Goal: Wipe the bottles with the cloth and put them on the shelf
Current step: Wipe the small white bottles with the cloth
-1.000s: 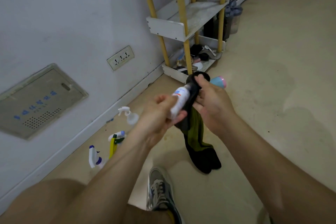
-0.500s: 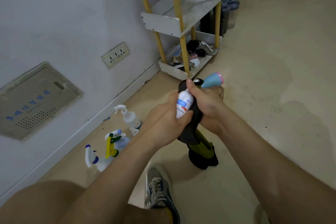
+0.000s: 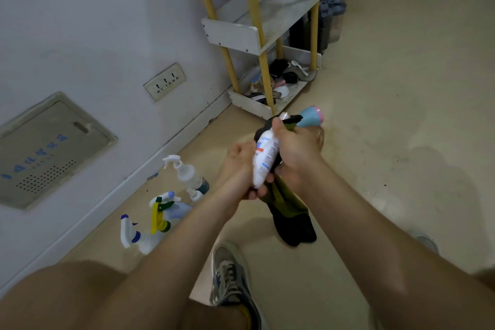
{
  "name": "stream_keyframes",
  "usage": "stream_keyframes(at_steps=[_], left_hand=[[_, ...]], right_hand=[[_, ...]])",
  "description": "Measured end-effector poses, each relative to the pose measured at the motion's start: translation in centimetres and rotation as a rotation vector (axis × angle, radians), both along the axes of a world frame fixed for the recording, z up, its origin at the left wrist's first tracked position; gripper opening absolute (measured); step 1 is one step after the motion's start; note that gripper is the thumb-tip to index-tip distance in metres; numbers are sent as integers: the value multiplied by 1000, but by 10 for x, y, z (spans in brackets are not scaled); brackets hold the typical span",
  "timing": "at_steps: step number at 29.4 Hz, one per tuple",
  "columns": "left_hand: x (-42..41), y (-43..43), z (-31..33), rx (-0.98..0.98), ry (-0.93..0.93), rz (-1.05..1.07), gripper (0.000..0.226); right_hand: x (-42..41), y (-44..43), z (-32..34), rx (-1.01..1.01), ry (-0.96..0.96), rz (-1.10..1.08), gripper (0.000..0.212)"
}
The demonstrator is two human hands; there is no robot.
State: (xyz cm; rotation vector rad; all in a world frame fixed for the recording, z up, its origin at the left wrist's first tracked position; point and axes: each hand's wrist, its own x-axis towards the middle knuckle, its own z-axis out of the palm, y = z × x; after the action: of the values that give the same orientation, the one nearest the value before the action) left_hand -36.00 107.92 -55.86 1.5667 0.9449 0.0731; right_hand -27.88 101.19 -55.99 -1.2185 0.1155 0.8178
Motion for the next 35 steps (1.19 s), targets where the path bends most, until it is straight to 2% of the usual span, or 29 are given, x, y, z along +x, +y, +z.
stream_keyframes(at_steps=[3,4,5,6,8,10,12,13,15,18,21,23,26,27,30,33,35], left_hand=[[-5,-5,-7,794,169,-271,31],[-7,-6,-14,980,209,-339,35],[-7,-6,-16,1060,198,-357,39],[-5,1,-21,1061,189,-369,40],[-3,12,-23,850,105,-310,35],[0,19,-19,434,-56,-89,26],[1,12,-11,-4,-183,140,24],[3,9,-8,-112,-232,205,24],[6,7,-7,-199,-308,292,25],[5,7,-5,-202,-327,202,23],[2,3,0,-64,-204,-41,26],[2,7,2,75,-234,-33,37],[2,31,14,320,-309,37,61],[0,40,18,408,-269,-1,60],[-11,62,26,592,-49,-243,32],[-14,64,19,643,95,-442,36],[-12,53,10,719,111,-516,34]], right_hand=[[-2,-2,-1,-196,-240,-79,18],[-4,-4,0,-218,-296,-113,20],[-5,-5,1,-227,-332,-118,23],[-7,-6,1,-227,-363,-86,23],[-16,-4,3,-190,-441,56,23],[-28,-3,4,-125,-469,195,31],[-36,-4,0,-84,-439,246,37],[-36,-3,-4,-68,-435,241,38],[-35,-1,-16,-27,-451,231,33],[-34,-2,-28,28,-378,161,43],[-22,-8,-32,95,-234,46,37],[-8,-12,-30,106,-189,51,24],[4,-18,-25,38,-242,211,15],[6,-20,-25,11,-264,266,16],[12,-26,-18,-7,-280,282,14],[15,-27,-13,-78,-329,183,16],[14,-20,-18,-144,-372,90,31]])
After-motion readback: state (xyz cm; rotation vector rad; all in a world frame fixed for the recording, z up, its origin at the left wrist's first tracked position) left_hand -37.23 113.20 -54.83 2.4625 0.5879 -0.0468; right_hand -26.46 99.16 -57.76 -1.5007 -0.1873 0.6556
